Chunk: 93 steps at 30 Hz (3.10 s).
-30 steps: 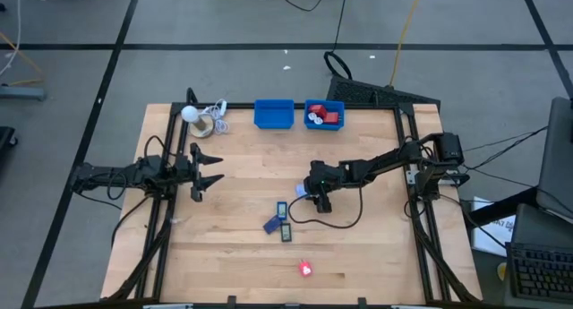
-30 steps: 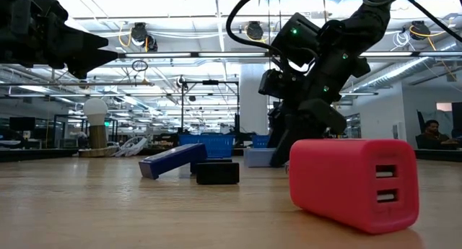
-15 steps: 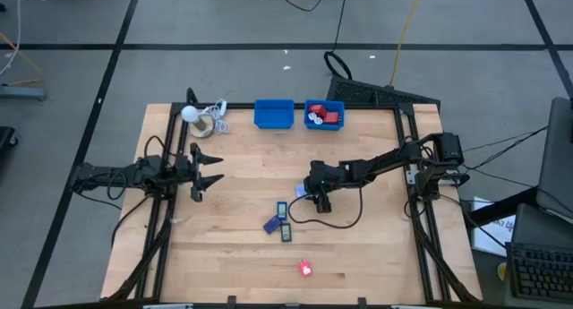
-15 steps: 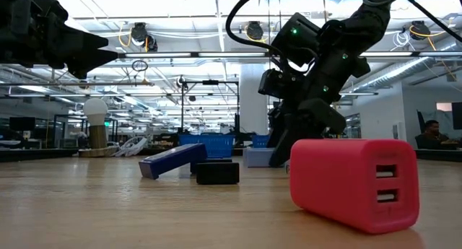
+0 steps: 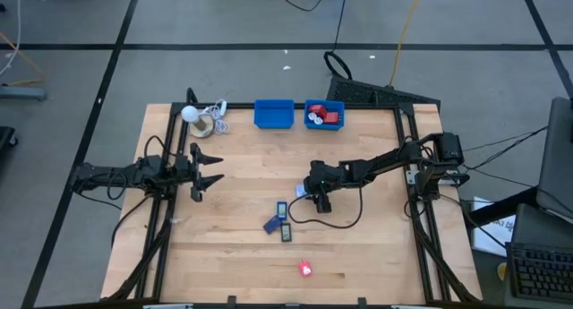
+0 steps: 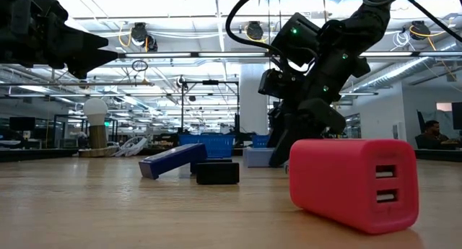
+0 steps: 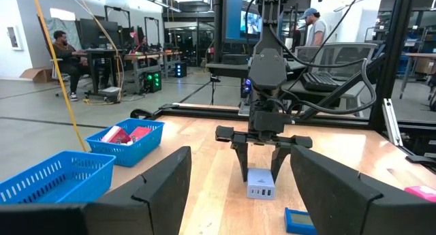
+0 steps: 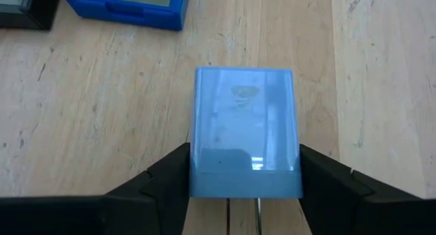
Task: Pick & Place Office items
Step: Put the light blue charger adapter into the right blue bin
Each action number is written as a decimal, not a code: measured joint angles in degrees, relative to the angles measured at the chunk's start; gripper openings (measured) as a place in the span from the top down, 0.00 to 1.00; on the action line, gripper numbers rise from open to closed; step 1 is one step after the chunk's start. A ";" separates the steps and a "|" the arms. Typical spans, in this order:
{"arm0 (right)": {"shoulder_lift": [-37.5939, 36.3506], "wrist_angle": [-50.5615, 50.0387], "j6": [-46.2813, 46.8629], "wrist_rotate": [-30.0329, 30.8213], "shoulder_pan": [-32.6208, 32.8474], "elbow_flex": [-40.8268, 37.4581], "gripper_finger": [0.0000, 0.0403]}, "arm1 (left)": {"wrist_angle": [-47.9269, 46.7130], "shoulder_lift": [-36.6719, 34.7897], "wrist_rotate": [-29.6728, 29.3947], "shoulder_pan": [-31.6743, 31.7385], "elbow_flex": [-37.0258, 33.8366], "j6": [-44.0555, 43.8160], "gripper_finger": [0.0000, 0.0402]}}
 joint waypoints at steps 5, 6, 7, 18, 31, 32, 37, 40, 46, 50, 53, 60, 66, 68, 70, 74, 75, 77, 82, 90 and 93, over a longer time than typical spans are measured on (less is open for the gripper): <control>0.00 0.00 -0.11 -0.03 0.00 0.00 0.48 | 0.00 0.00 0.00 0.00 0.00 0.02 0.36; 0.00 0.00 -0.11 -0.03 0.00 0.00 0.48 | 0.00 0.00 0.00 -0.02 0.00 0.00 0.36; 0.00 0.00 -0.13 -0.03 0.00 0.00 0.48 | 0.02 0.00 0.00 0.00 0.00 0.01 0.36; -1.10 0.88 -0.08 0.18 -0.03 -0.15 0.48 | 0.01 0.00 0.00 -0.01 0.00 0.04 0.36; -12.96 -0.71 3.14 -0.14 -0.04 -0.07 0.48 | 0.04 0.02 0.00 -0.02 0.00 -0.02 0.36; -14.08 -0.91 3.10 -0.15 -0.04 -0.07 0.48 | 0.04 0.01 0.00 -0.01 0.00 0.04 0.36; -20.32 -4.98 2.71 -0.10 -1.05 -0.04 0.48 | 0.04 0.02 -0.02 0.00 0.00 0.04 0.36; -23.58 -7.34 2.73 0.06 -2.26 -0.04 0.48 | 0.03 0.02 -0.02 0.00 0.00 -0.01 0.36; -28.05 -9.77 3.56 0.10 -6.13 -0.04 0.48 | 0.04 0.00 -0.02 -0.01 0.00 -0.06 0.36; -28.69 -9.65 5.37 0.12 -9.65 -0.04 0.48 | 0.00 0.02 -0.02 0.00 0.00 0.00 0.36; -28.61 -10.05 5.77 0.14 -12.53 -0.04 0.48 | 0.00 0.00 -0.02 -0.01 0.00 0.04 0.36; -28.09 -10.93 5.99 0.14 -19.52 0.00 0.48 | 0.00 0.00 -0.02 -0.01 0.00 0.03 0.36; -28.09 -10.83 6.94 0.15 -25.48 0.00 0.48 | 0.02 0.00 -0.02 -0.02 0.00 0.04 0.36; -28.07 -10.84 7.81 0.15 -27.66 0.00 0.48 | 0.00 0.00 -0.03 0.00 0.00 0.04 0.36; -27.16 -10.00 8.98 0.79 -29.65 0.02 0.48 | 0.00 0.00 -0.03 -0.01 0.00 0.04 0.36; -24.64 -8.59 10.70 6.25 -32.96 0.03 0.48 | 0.00 0.00 -0.04 0.00 0.00 0.04 0.36; -23.53 -7.12 10.56 8.01 -33.41 0.10 0.48 | 0.00 0.00 -0.04 0.00 0.00 0.04 0.36; -21.50 -6.29 10.57 10.10 -34.29 0.12 0.48 | 0.02 0.00 -0.04 0.00 0.00 0.06 0.36; -16.08 -3.06 14.46 10.63 -36.63 0.07 0.48 | 0.02 0.00 -0.04 -0.02 0.00 0.07 0.36; -10.10 -1.44 16.06 10.69 -40.17 0.04 0.48 | 0.02 0.00 -0.02 0.00 0.00 0.01 0.36; -9.07 1.26 15.99 10.55 -40.54 0.04 0.48 | 0.02 0.00 -0.02 -0.02 0.00 0.04 0.36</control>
